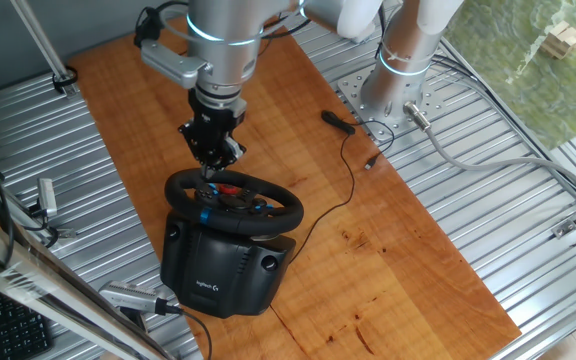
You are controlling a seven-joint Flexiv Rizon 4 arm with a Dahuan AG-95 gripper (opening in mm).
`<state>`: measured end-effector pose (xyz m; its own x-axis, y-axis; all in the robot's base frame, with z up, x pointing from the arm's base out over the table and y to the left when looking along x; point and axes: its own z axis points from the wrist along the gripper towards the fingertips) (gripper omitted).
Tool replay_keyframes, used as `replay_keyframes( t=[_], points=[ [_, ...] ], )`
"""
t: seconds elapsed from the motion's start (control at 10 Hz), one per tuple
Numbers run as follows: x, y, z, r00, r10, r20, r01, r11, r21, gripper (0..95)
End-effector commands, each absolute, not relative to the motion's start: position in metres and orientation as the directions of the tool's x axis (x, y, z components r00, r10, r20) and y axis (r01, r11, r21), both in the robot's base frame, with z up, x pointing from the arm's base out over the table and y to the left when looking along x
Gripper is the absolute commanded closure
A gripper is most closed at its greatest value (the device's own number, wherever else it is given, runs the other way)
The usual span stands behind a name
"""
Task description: Rotate the steering wheel 90 degrees clockwise
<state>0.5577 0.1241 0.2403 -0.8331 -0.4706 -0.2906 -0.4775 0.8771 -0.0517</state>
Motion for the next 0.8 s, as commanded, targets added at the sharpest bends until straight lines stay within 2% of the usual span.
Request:
replay_keyframes(
  t=[0.1, 0.8],
  points=[
    [0.561, 0.125, 0.239, -0.827, -0.465, -0.317, -0.474, 0.879, -0.051, 95.0],
    [0.586, 0.12, 0.239, -0.809, -0.465, -0.36, -0.483, 0.875, -0.044, 95.0]
  ],
)
